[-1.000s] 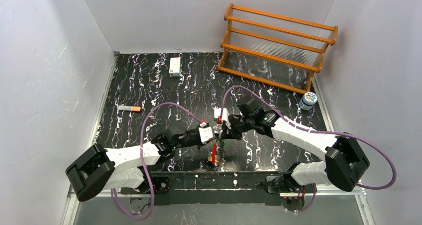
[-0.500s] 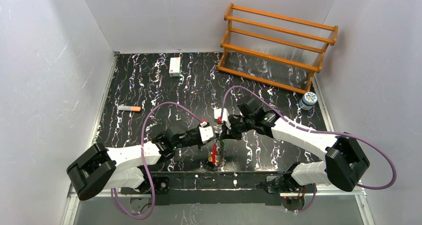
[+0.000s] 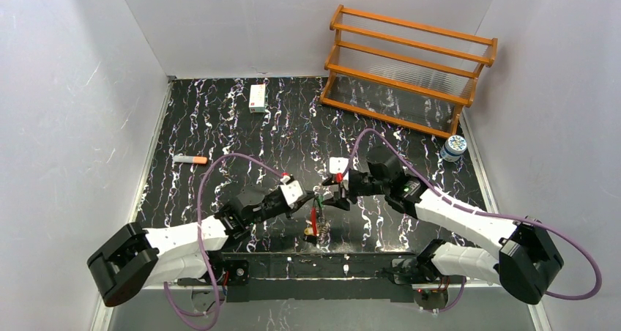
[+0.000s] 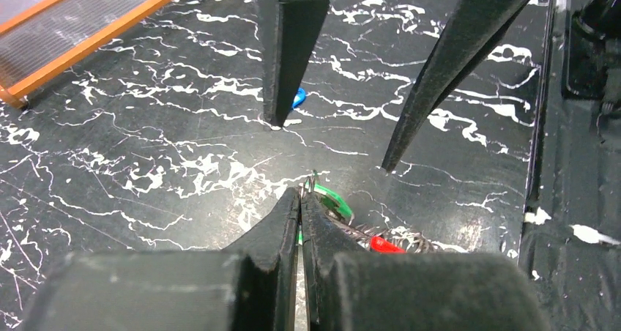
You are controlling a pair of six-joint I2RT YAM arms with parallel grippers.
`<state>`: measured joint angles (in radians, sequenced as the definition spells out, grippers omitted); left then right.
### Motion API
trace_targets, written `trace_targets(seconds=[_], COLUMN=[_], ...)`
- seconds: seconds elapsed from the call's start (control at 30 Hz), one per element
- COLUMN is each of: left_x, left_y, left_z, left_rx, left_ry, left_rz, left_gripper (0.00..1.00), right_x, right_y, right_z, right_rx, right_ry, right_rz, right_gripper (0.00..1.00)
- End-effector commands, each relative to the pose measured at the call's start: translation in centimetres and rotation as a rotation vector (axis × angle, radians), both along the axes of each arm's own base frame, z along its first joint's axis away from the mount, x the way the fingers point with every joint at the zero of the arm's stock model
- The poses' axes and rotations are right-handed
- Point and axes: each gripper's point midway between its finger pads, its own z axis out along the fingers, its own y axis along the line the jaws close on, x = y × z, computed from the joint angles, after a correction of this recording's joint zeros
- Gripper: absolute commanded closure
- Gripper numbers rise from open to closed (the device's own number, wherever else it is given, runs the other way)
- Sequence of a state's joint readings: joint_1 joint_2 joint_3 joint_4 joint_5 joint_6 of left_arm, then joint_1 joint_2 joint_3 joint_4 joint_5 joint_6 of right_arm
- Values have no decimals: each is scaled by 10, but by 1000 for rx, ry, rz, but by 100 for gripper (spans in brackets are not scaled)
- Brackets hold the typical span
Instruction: Put the keys on the keyring
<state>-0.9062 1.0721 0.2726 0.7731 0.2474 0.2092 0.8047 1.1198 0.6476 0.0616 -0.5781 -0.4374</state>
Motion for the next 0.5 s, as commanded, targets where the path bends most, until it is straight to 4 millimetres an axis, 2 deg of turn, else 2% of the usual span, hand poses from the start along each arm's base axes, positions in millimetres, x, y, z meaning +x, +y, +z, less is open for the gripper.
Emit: trace_targets(seconds=[0.0, 0.17, 0.47], left_x=[3, -2, -17], left_y=[3, 8, 7], left_z=[35, 52, 64], left_rx=[-150, -222, -271], left_ry=[-33, -89, -125], left_rz=[52, 39, -32], left_gripper=[100, 100, 100], right_x=[1, -2, -11], right_y=[10, 9, 6], right_z=[33, 43, 61], right_rx=[163, 244, 356], right_ry=[-38, -26, -24], right_rz=[34, 61, 160], right_gripper=[40, 54, 56])
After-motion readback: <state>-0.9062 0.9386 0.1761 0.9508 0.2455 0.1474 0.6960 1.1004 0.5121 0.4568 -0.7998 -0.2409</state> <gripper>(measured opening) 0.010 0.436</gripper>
